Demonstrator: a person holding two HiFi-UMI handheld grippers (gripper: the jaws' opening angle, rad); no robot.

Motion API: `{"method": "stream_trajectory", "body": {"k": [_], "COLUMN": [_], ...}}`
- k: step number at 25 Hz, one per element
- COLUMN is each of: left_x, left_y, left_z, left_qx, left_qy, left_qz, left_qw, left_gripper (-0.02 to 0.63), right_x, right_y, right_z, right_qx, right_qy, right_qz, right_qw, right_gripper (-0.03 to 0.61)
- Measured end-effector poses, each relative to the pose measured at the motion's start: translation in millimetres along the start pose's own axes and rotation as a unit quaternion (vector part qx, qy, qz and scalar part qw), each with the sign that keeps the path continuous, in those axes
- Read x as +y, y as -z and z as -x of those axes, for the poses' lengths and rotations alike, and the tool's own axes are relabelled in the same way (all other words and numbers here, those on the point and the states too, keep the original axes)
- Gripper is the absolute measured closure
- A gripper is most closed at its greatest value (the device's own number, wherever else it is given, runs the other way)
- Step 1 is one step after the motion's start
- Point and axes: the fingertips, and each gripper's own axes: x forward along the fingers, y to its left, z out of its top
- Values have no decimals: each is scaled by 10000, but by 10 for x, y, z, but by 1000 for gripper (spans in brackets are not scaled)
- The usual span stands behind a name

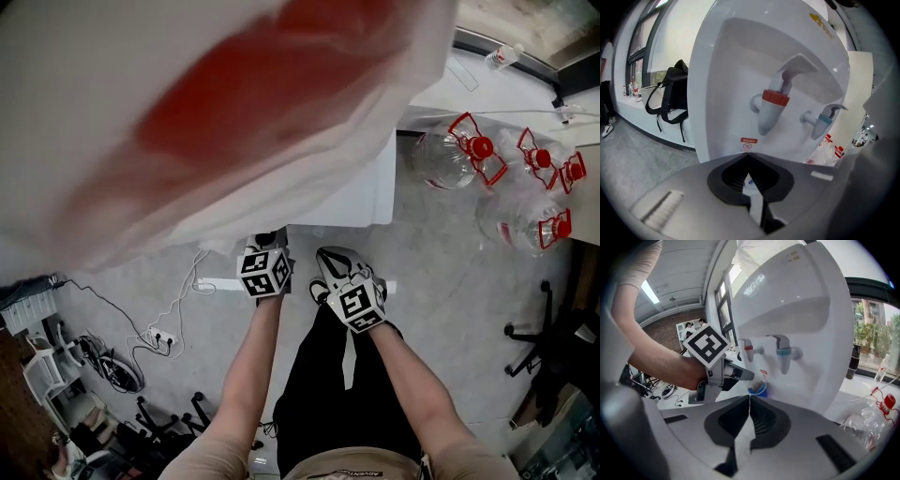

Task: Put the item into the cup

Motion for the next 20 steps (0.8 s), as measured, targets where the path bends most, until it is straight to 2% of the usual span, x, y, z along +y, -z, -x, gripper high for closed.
{"method": "stream_trajectory", "body": {"k": [7, 14, 20], "left_x": [-45, -29, -148], "left_y": [2, -39, 30], "left_z": [-27, 196, 500], "left_qx": [55, -139, -58], "left_qy": [-114, -267, -241], "left_qz": [-240, -142, -56], "left_qw": [9996, 9994, 9997], "left_gripper": [603, 603, 604], "right_x": [6, 106, 115], "right_y": [47, 25, -120], "right_z": [17, 98, 334], "right_qx": [45, 29, -40], "right_qy": [-66, -155, -112], "right_qz": [35, 133, 207], "right_qw": [10000, 9998, 9997], "right_gripper": [566, 566, 566]}}
